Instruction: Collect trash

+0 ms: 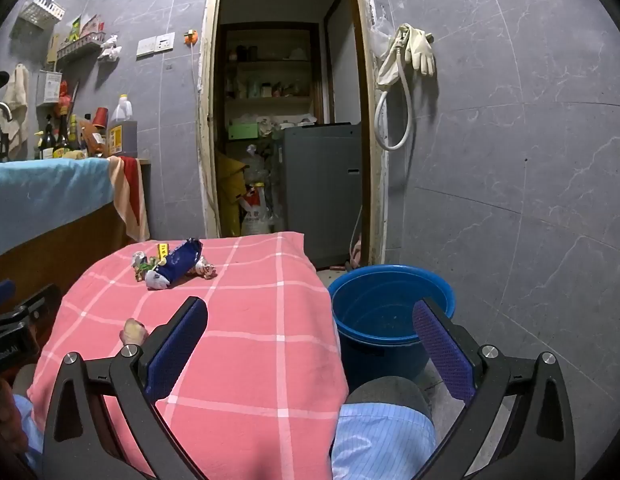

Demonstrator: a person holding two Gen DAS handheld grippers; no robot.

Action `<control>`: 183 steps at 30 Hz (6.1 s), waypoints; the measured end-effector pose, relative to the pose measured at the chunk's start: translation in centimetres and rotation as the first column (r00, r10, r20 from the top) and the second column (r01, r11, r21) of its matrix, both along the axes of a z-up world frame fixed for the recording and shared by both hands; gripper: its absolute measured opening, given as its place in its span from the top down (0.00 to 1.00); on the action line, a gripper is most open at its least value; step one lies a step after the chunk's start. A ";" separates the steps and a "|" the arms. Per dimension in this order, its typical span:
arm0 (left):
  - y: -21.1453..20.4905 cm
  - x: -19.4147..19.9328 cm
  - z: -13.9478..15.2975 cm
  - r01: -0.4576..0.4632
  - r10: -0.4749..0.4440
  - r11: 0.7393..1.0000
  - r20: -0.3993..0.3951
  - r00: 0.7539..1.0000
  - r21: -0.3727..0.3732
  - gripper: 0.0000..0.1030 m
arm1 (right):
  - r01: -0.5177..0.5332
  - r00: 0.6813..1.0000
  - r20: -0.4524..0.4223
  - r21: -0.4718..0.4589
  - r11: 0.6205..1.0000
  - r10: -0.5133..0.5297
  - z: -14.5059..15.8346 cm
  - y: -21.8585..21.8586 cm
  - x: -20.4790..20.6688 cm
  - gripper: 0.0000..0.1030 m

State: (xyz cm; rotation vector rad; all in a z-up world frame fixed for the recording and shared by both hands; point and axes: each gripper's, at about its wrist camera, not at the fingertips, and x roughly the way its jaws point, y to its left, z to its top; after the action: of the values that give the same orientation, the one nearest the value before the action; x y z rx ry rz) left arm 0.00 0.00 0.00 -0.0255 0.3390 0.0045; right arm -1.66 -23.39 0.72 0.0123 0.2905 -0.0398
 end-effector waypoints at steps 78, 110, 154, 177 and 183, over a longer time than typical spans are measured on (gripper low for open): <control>0.0 0.0 0.0 0.000 0.000 1.000 0.004 1.000 -0.005 0.02 | 0.000 1.000 -0.002 0.007 1.000 0.000 0.2 0.0 -0.2 0.00; 0.6 1.0 0.4 -0.050 0.050 0.999 0.030 0.998 -0.005 0.02 | -0.130 0.990 0.056 -0.030 0.991 0.131 0.9 1.5 2.2 0.00; -2.3 11.7 -7.5 0.172 -0.126 0.983 -0.433 0.893 0.069 0.62 | -0.245 0.958 -0.149 0.027 0.969 0.247 -3.4 2.4 13.8 0.00; 0.7 13.7 -6.5 0.084 -0.088 0.996 -0.418 0.904 -0.028 0.83 | -0.340 0.896 -0.270 0.096 0.935 0.353 -4.4 5.5 19.6 0.00; 0.7 14.2 -7.0 0.095 -0.102 0.995 -0.450 0.887 -0.038 0.80 | -0.380 0.833 -0.377 0.140 0.914 0.404 -5.7 6.5 23.3 0.22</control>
State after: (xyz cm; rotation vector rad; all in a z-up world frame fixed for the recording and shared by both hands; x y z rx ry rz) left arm 14.20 0.71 -6.98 -0.0216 0.8081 -0.0951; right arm 21.67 -16.84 -4.95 0.0033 0.7018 0.3833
